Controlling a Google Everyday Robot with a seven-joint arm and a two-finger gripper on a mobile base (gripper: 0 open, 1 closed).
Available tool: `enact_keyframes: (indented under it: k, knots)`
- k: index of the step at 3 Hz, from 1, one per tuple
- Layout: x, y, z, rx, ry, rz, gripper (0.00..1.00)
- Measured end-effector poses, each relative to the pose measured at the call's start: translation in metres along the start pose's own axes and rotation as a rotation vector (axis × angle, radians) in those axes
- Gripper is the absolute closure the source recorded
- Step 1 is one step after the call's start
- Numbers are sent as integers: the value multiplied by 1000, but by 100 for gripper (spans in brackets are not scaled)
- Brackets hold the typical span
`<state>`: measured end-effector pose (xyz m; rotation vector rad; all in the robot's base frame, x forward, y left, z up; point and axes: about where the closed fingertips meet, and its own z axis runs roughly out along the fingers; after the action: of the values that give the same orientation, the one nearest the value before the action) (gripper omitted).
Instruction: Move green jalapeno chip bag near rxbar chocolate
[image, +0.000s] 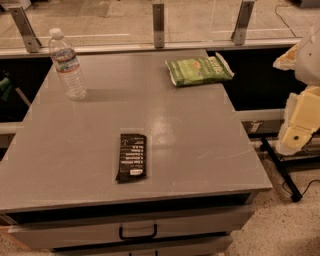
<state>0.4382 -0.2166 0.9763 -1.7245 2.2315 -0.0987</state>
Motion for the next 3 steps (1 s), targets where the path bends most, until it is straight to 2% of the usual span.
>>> enact_keyframes:
  k: [1,2,3]
  knots:
    - [-2,-6,2,9,-15,-6,0]
    - [-12,-38,30,13,-80,-26,0]
    - [-35,-101,73,43,-194,-45,0]
